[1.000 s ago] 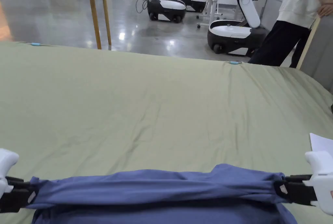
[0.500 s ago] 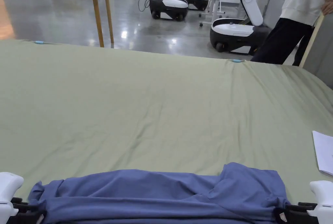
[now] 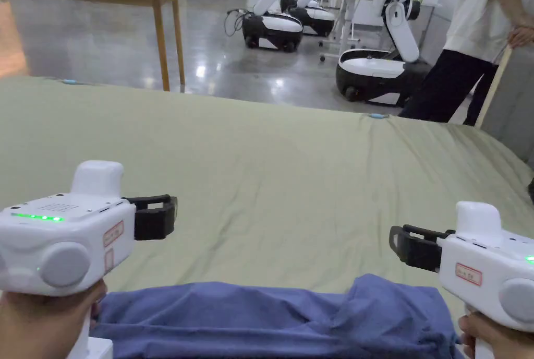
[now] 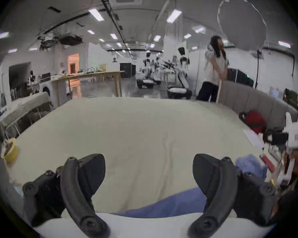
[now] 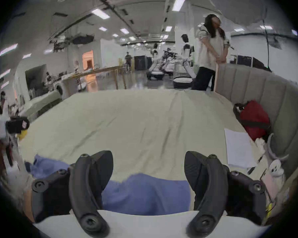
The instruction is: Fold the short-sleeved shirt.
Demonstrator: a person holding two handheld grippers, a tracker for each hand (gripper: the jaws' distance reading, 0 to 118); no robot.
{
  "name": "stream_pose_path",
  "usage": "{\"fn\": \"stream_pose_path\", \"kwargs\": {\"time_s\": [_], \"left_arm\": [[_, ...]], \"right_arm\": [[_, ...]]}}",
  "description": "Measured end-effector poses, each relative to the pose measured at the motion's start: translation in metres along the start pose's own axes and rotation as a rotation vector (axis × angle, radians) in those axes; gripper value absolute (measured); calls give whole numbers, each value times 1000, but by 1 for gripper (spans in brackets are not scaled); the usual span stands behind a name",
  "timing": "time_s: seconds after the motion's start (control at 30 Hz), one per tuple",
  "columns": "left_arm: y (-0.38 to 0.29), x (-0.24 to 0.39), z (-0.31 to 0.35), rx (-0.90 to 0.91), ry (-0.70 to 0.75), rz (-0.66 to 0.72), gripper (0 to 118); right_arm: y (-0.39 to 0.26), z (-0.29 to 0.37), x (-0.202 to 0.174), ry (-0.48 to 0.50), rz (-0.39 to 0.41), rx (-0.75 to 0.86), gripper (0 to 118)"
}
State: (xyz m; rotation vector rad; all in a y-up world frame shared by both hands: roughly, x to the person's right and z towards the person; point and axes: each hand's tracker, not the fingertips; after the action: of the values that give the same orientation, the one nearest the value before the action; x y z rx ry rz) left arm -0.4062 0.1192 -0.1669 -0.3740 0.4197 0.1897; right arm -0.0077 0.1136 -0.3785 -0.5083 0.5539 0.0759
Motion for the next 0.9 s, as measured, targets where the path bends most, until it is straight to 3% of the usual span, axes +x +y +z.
{"fn": "stream_pose_path", "kwargs": {"time_s": [0.07,0.1,0.13,0.17,0.2,0.23,0.27,0.43,0.53,0.63,0.67,0.7,0.73,0.87,0.9], "left_arm": [[-8,14,-12,6,11,1,104],[-12,18,-20,0,9,-3,103],[-17,24,-24,-4,10,-9,97],[-23,29,-29,-11,10,-19,80],[-29,34,-32,-25,8,-40,55],[-35,33,-39,-50,4,-41,20],[-41,35,-43,-88,-5,-33,0],[-47,18,-43,-203,-12,-40,0],[-38,-25,-28,-315,-58,35,0],[-42,-83,-14,-409,-106,111,27],[-45,-100,-9,-408,-98,93,54],[-53,-113,-6,-433,-73,76,99],[-59,-125,-3,-446,-65,80,118],[-79,-166,-11,-498,-119,249,117],[-90,-144,7,-493,-110,252,117]], "right_arm": [[-6,-3,-9,-20,-2,14,87],[-9,-6,-13,-14,2,10,79],[-12,-9,-17,-17,5,13,63],[-22,-16,-20,-34,38,11,33],[-25,-19,-24,-50,73,4,13],[-29,-21,-26,-49,79,0,8],[-32,-21,-27,-37,67,-1,3],[-45,-23,-28,-7,77,-24,1],[-48,-20,-25,7,89,-17,1],[-50,-11,-33,52,87,-16,1],[-51,-11,-34,60,89,-18,1],[-51,-12,-34,78,92,-17,1],[-52,-12,-36,91,94,-18,1],[-58,-6,-49,145,78,-41,1],[-60,-6,-51,143,77,-40,1]]}}
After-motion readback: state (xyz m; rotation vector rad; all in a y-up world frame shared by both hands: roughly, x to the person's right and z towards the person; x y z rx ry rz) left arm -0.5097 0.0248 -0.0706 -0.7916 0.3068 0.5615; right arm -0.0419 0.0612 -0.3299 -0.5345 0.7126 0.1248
